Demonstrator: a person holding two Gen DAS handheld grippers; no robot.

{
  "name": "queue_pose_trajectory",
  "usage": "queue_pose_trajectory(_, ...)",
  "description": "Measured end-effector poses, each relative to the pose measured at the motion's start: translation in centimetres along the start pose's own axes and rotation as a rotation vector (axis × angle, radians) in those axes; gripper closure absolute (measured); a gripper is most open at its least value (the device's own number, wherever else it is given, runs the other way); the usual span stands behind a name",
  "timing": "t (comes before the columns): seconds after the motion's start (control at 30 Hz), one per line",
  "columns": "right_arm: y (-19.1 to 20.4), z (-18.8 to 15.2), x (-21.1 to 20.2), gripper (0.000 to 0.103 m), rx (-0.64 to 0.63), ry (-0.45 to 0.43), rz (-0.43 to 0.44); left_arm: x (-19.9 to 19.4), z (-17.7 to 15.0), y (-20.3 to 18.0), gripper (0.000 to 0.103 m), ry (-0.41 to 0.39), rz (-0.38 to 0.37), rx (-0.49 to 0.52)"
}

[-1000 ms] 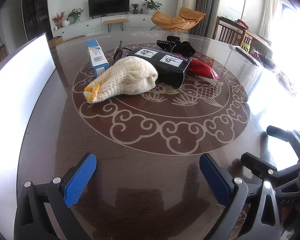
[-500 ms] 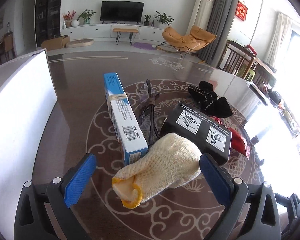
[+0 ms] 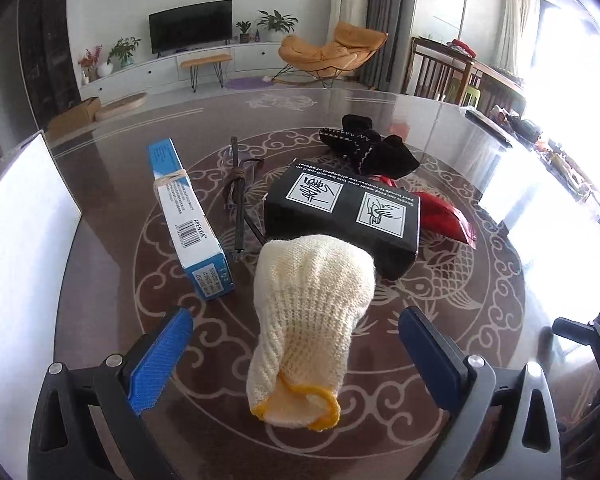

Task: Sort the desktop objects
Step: 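Grasp the cream knit glove with the left gripper while the right grasps the red snack packet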

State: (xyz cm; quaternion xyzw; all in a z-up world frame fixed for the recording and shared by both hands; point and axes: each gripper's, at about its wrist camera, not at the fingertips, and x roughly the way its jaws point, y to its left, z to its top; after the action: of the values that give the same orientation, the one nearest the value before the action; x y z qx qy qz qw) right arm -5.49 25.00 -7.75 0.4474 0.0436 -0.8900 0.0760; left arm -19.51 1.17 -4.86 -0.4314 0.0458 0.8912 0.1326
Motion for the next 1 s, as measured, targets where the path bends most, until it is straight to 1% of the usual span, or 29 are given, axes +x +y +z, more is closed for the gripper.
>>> queue_pose_trajectory(0.03, 0.0, 0.0, 0.0, 0.000, 0.000, 0.000, 0.000, 0.7, 0.2, 0.2, 0.000, 0.019, 0.007, -0.006)
queue_pose_trajectory(0.07, 0.0, 0.0, 0.0, 0.000, 0.000, 0.000, 0.000, 1.2, 0.3, 0.3, 0.000, 0.028, -0.003, -0.015)
queue_pose_trajectory(0.1, 0.0, 0.0, 0.0, 0.000, 0.000, 0.000, 0.000, 1.3, 0.3, 0.5, 0.020, 0.022, -0.024, -0.027)
queue_pose_trajectory(0.13, 0.0, 0.0, 0.0, 0.000, 0.000, 0.000, 0.000, 1.3, 0.2, 0.6, 0.043, 0.022, -0.040, -0.041)
queue_pose_trajectory(0.17, 0.0, 0.0, 0.0, 0.000, 0.000, 0.000, 0.000, 0.9, 0.0, 0.7, 0.053, 0.009, -0.034, -0.045)
queue_pose_trajectory(0.2, 0.0, 0.0, 0.0, 0.000, 0.000, 0.000, 0.000, 0.7, -0.2, 0.9, 0.057, 0.014, -0.059, -0.063)
queue_pose_trajectory(0.23, 0.0, 0.0, 0.0, 0.000, 0.001, 0.000, 0.001, 0.2, -0.8, 1.3, 0.058, 0.011, -0.093, -0.086)
queue_pose_trajectory(0.27, 0.0, 0.0, 0.0, 0.000, 0.000, 0.000, 0.001, -0.4, -1.7, 1.8, 0.058, 0.005, -0.098, -0.097)
queue_pose_trajectory(0.37, 0.0, 0.0, 0.0, 0.000, 0.000, 0.000, 0.001, -2.4, -4.5, 2.6, 0.058, -0.011, -0.037, -0.084)
queue_pose_trajectory(0.43, 0.0, 0.0, 0.1, 0.000, 0.000, 0.000, 0.000, -3.6, -6.2, 2.9, 0.058, -0.019, -0.016, -0.078)
queue_pose_trajectory(0.53, 0.1, 0.0, 0.1, 0.000, 0.002, 0.000, 0.003, -4.4, -7.4, 3.2, 0.058, -0.020, -0.025, -0.083)
queue_pose_trajectory(0.6, -0.1, 0.4, 0.1, 0.000, -0.003, 0.006, 0.034, -4.4, -7.4, 3.5, 0.058, -0.022, -0.042, -0.095)
queue_pose_trajectory(0.67, -0.8, 1.9, 0.7, 0.001, -0.008, 0.022, 0.116, -4.3, -7.5, 3.3, 0.058, -0.020, -0.032, -0.087)
queue_pose_trajectory(0.7, -1.4, 3.2, 1.0, 0.003, -0.007, 0.019, 0.107, -4.2, -7.5, 3.1, 0.057, -0.018, -0.022, -0.079)
queue_pose_trajectory(0.73, -2.0, 4.6, 1.2, 0.004, -0.012, -0.004, 0.076, -4.2, -7.5, 2.8, 0.057, -0.016, -0.011, -0.070)
queue_pose_trajectory(0.77, -2.4, 6.2, 1.4, 0.004, -0.025, -0.028, 0.064, -4.2, -7.5, 2.7, 0.057, -0.014, -0.002, -0.063)
queue_pose_trajectory(0.8, -2.7, 7.8, 2.0, 0.004, -0.046, -0.036, 0.076, -4.3, -7.5, 2.7, 0.056, -0.013, 0.002, -0.060)
queue_pose_trajectory(0.83, -2.8, 9.3, 2.8, 0.004, -0.072, -0.024, 0.091, -4.3, -7.5, 2.7, 0.056, -0.013, 0.002, -0.060)
queue_pose_trajectory(0.9, -2.3, 11.8, 5.0, 0.005, -0.138, 0.036, 0.102, -4.3, -7.5, 2.8, 0.056, -0.014, -0.002, -0.063)
queue_pose_trajectory(0.93, -1.9, 12.8, 6.0, 0.008, -0.173, 0.059, 0.099, -4.3, -7.5, 2.8, 0.056, -0.014, -0.004, -0.065)
queue_pose_trajectory(1.0, -0.8, 14.0, 7.8, 0.031, -0.237, 0.103, 0.091, -4.3, -7.5, 2.7, 0.056, -0.014, 0.000, -0.061)
